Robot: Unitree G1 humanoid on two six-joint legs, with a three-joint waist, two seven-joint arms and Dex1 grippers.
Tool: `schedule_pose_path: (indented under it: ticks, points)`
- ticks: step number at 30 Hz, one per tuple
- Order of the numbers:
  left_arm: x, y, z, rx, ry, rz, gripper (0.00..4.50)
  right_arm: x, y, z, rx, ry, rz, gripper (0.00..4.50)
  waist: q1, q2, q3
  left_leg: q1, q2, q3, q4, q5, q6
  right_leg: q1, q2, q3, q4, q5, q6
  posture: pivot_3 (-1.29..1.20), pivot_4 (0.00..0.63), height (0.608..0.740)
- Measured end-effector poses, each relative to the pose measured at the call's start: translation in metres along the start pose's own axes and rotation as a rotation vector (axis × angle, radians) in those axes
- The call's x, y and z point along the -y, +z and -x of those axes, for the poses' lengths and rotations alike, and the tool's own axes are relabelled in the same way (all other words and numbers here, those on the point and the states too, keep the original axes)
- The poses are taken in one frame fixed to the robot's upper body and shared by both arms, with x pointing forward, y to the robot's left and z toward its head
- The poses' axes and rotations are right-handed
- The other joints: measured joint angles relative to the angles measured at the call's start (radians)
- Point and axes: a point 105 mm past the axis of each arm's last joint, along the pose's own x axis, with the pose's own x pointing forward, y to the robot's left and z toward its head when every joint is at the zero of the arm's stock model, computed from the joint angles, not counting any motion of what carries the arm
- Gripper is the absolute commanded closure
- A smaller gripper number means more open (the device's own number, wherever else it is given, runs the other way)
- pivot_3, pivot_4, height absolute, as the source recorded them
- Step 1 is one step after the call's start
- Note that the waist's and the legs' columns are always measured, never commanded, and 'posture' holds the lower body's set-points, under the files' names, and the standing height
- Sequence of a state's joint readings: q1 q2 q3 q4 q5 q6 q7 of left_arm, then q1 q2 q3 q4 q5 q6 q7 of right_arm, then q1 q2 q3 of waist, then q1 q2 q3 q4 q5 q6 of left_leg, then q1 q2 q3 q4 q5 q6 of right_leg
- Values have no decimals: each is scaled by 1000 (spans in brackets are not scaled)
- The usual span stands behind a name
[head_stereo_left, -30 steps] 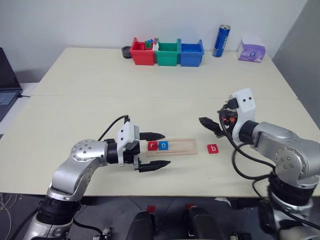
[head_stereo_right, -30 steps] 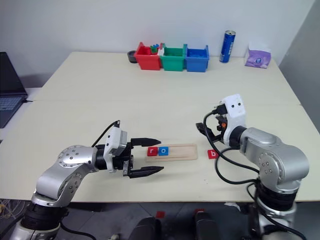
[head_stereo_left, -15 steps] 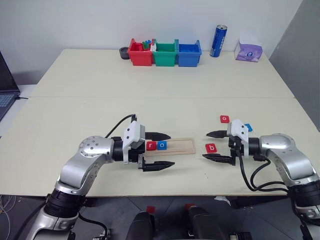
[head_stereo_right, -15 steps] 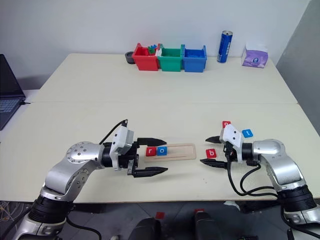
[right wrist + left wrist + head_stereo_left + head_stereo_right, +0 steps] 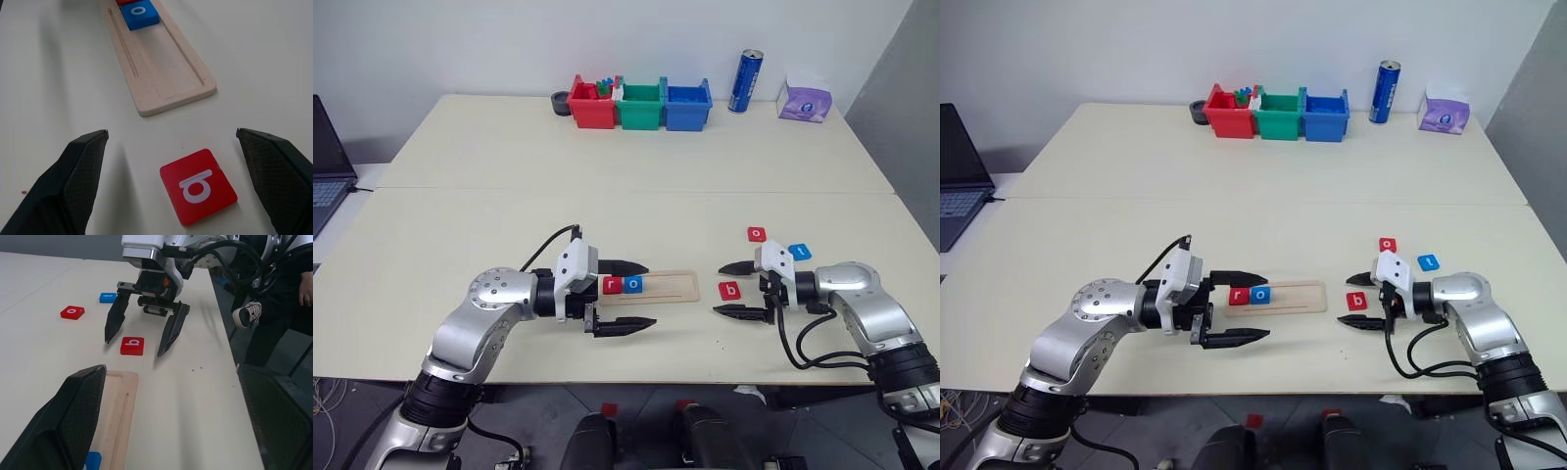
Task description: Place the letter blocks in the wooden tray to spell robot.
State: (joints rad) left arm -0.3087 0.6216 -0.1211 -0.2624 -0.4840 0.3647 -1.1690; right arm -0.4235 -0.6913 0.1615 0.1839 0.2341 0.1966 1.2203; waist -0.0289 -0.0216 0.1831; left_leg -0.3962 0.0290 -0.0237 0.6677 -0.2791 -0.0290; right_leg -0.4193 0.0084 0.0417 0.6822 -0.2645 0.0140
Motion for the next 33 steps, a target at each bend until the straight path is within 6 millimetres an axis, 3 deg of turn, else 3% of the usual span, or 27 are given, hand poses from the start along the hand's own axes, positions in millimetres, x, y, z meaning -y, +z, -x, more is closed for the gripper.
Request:
schedule_pose_path:
  ticks: [9,12,19,27,33]
  points:
    - [0,0,0,-1,0,-4,0,5,-6,2,-20,-6,13,41,0,0,0,0,0,0,0,0,0,0,0,0,0,0,0,0,150,740]
    - [0,0,0,-1,-1,-6,0,4,-7,2,-25,0,17,693,0,0,0,0,0,0,1,0,0,0,0,0,0,0,0,0,150,740]
    - [0,0,1,-3,-5,-9,0,2,-11,1,-44,25,24,3006,0,0,0,0,0,0,1,0,0,0,0,0,1,0,0,0,150,740]
    - [2,0,2,-5,-18,-22,0,3,-7,-1,-39,26,39,3033,0,0,0,0,0,0,4,0,0,1,0,0,3,0,0,0,150,740]
    - [-5,-5,16,-46,7,-22,0,5,29,-10,33,46,82,3033,-2,0,0,0,0,-2,9,0,0,0,1,-1,9,0,0,0,150,740]
